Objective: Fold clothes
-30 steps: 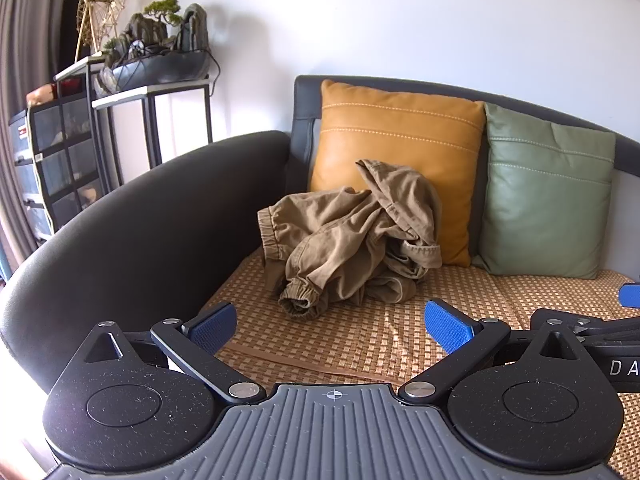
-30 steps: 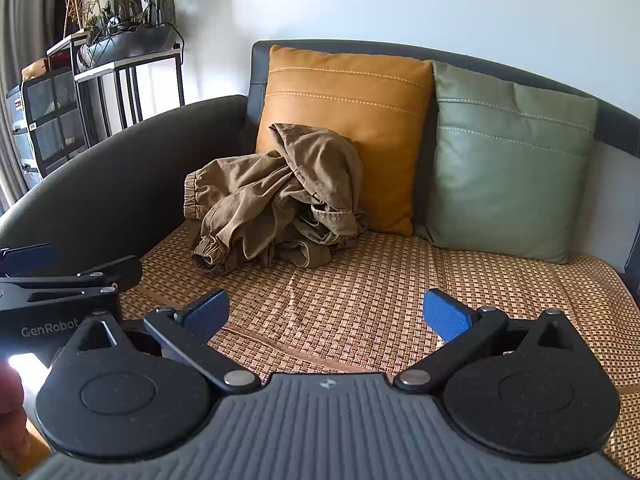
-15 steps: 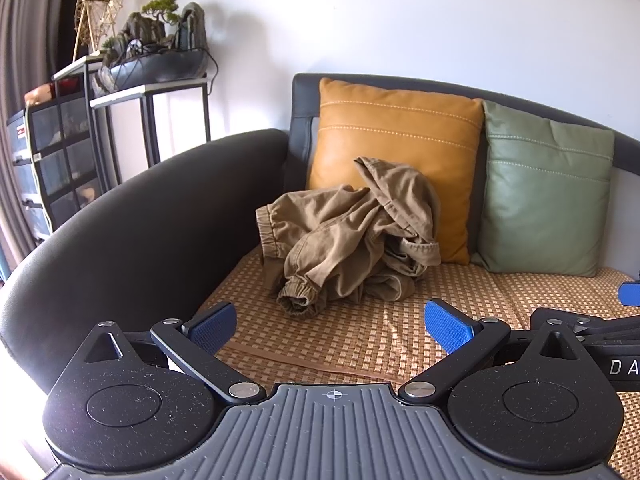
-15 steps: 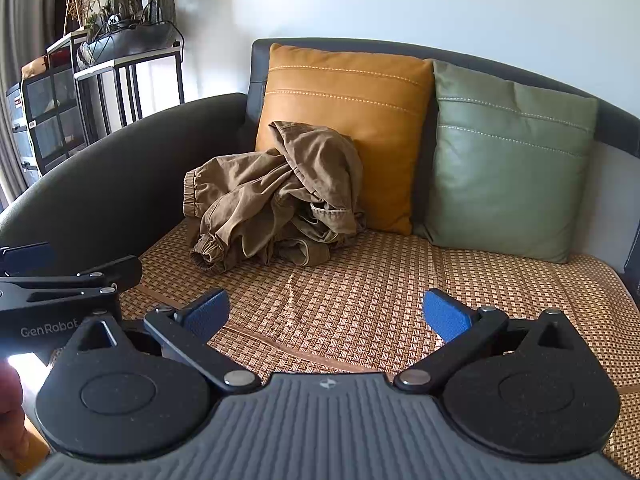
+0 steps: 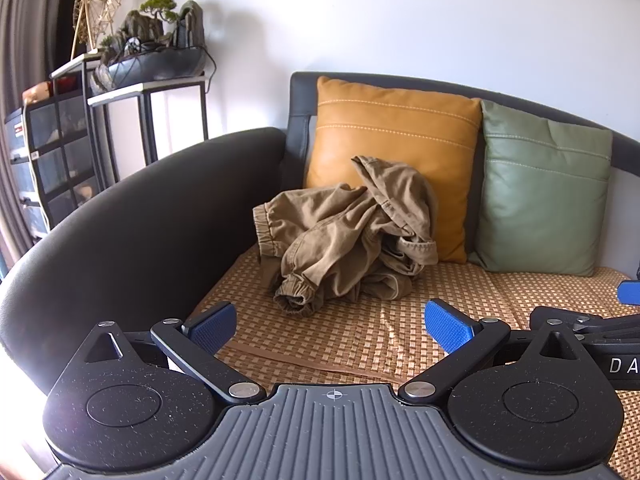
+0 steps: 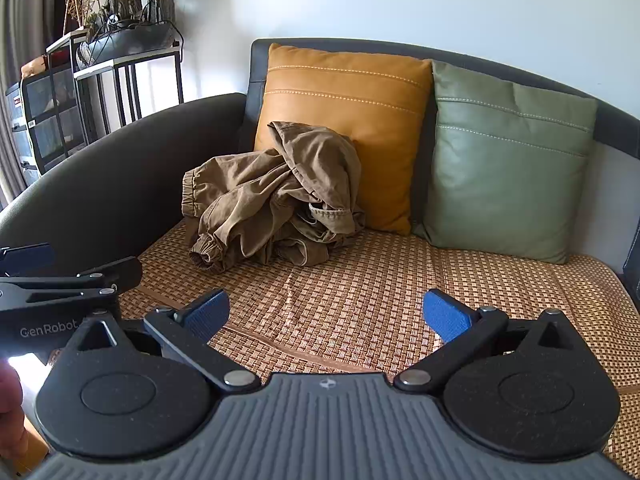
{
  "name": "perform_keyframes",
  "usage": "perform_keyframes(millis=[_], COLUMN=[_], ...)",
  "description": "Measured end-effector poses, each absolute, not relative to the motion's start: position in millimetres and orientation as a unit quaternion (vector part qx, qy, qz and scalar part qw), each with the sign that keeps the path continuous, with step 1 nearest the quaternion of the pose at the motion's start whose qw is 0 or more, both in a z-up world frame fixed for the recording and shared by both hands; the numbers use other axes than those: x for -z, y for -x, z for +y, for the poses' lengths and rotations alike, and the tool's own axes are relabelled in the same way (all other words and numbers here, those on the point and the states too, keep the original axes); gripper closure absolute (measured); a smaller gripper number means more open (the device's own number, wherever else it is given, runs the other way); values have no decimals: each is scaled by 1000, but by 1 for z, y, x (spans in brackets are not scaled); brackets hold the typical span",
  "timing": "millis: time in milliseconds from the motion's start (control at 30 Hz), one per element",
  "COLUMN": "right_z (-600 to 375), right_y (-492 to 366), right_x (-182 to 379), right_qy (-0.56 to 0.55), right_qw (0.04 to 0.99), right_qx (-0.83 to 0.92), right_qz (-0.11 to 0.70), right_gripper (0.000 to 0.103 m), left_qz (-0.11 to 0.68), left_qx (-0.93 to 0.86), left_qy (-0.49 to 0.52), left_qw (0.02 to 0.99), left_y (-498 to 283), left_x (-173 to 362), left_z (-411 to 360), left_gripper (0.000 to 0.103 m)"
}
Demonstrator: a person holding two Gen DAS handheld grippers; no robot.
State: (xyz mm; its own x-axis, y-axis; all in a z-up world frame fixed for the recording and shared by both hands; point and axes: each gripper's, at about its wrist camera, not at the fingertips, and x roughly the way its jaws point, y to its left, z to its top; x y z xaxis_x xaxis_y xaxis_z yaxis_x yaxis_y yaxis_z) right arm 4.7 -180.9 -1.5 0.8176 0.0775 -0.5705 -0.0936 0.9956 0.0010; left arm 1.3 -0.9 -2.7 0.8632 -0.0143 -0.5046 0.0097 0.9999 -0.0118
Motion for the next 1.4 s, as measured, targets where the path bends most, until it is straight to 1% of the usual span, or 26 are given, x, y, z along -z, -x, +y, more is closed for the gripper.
perform_keyframes(millis=[900,1233,1400], right_z=[-184,-186,-188], right_y=[-24,-50,-75], right_x=[11,21,27], right_qy=[10,6,10], right_qw=[948,943,942], right_qx=[-46,-48,-50], right_qz=[314,328,333], right_gripper=[0,0,0], left_qz=[278,293,301], left_qx=[6,4,-2], left_qy=[10,8,2], left_qw=[960,956,954], left_y=[-22,-50,-80], left_x=[15,24,32], left_z=[-3,-6,-6], left_gripper=[0,0,0])
